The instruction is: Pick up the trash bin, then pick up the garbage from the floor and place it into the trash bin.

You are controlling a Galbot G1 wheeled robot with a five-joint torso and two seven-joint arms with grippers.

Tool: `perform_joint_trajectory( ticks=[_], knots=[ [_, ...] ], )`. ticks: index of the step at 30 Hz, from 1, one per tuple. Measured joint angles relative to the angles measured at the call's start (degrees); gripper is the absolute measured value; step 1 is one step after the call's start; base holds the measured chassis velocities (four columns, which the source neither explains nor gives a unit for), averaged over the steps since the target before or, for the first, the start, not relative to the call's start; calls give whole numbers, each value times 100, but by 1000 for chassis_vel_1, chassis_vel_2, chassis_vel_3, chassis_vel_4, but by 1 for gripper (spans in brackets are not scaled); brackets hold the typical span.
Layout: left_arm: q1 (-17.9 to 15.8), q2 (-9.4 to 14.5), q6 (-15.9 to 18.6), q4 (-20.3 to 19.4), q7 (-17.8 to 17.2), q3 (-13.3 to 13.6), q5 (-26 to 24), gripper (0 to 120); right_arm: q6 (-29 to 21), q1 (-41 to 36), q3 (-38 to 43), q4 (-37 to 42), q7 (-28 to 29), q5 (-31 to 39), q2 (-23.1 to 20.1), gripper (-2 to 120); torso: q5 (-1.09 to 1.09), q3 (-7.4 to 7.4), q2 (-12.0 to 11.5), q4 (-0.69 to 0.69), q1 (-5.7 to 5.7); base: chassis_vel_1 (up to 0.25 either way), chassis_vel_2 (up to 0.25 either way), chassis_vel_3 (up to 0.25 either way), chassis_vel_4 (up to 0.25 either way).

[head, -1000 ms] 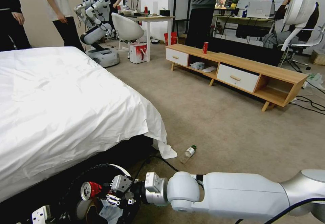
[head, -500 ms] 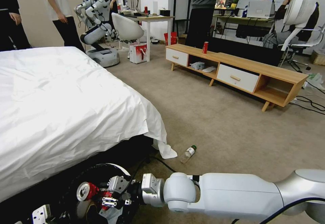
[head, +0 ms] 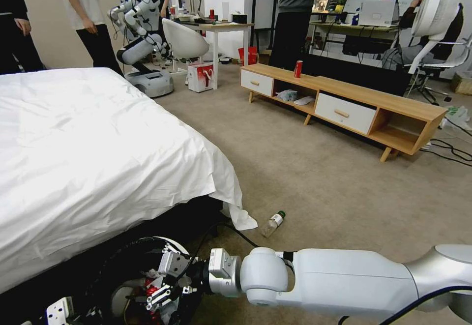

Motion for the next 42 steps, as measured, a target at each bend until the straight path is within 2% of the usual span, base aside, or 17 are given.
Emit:
perform_joint_trajectory(
  ticks=[20, 30, 36, 38, 39, 40, 42],
  knots=[
    [-27, 31, 1, 81, 1, -14, 26, 0, 109, -62, 468, 231, 47, -30, -314, 99, 0, 0, 0, 0, 0, 0, 0, 0, 0],
    [-40, 66, 1, 100, 6, -30, 15, 0, 466, -424, 1405, 244, 150, -162, -745, 99, 0, 0, 0, 0, 0, 0, 0, 0, 0],
    [-15, 62, 1, 98, 12, -34, 16, 0, 665, -952, 2292, 371, 258, -246, -1056, 99, 0, 0, 0, 0, 0, 0, 0, 0, 0],
    [18, 66, 1, 84, 13, -32, 22, 0, 780, -1429, 3072, 498, 373, -196, -1287, 100, 1, 0, 0, 0, 0, 0, 0, 0, 0],
    [18, 66, 1, 84, 13, -32, 22, 0, 780, -1429, 3072, 498, 373, -196, -1287, 100, 1, 0, 0, 0, 0, 0, 0, 0, 0],
    [62, 60, 1, 50, 14, -30, 30, 0, 910, -1828, 3805, 568, 497, -51, -1474, 100, 1, 0, 0, 0, 0, 0, 0, 0, 0],
    [124, 54, 1, 21, 21, -31, 52, 0, 996, -2072, 4255, 587, 608, 59, -1594, 100, 1, 0, 0, -1, 0, 0, 0, 0, 0]
  ],
)
